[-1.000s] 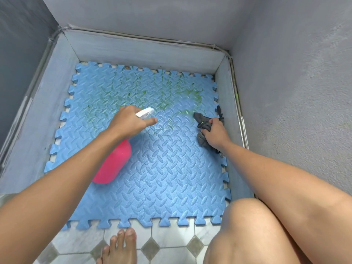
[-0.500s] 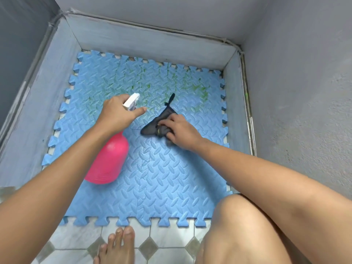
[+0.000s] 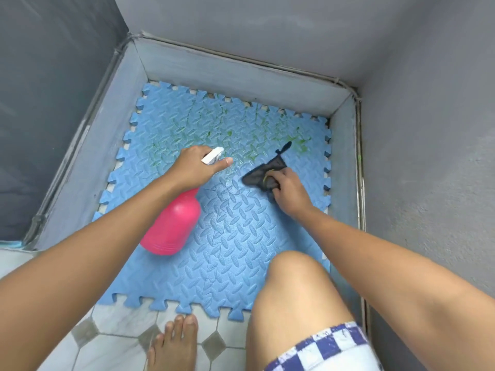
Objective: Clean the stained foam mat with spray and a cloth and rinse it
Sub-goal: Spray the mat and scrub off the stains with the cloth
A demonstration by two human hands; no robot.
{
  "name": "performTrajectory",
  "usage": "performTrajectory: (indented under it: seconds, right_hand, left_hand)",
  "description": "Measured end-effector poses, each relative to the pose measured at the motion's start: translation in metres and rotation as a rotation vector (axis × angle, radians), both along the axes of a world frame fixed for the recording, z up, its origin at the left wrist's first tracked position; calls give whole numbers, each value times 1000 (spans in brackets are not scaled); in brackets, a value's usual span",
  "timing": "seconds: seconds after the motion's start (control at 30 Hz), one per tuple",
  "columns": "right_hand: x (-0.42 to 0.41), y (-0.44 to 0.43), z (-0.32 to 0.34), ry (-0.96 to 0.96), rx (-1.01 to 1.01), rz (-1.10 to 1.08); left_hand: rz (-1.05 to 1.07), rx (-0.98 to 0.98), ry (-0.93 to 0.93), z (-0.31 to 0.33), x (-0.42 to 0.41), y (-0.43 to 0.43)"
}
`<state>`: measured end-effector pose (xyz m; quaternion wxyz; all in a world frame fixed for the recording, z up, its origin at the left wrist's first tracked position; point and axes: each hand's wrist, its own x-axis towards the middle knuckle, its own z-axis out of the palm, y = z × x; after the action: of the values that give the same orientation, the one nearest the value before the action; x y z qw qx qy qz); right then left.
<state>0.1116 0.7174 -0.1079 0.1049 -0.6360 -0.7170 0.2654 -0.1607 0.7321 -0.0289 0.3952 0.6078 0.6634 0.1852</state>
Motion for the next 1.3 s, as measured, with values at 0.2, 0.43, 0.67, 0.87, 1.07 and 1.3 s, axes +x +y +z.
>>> performTrajectory:
  seconds: [0.2,0.43,0.67,0.87,1.07,1.3]
  right_hand:
    - [40,15,-1,-200,-114,-166]
    - [40,26,-10,-137,-42,-247]
    - [31,28,-19,-102,42,-365]
    - [48,76,-18,-41,30,-633]
    - [6,169,-20,-158,44,-559]
    - [-21,176,-20,-78,90,197]
  left_hand:
    - [51,-53,-24,2,9,16]
    - [60,10,-13,-2,4,64]
    - [49,78,-4,-8,16,78]
    - [-1,42,6,-10,15,81]
    - [-13,39,-16,-14,3,80]
    - [22,-7,-30,-13,-5,80]
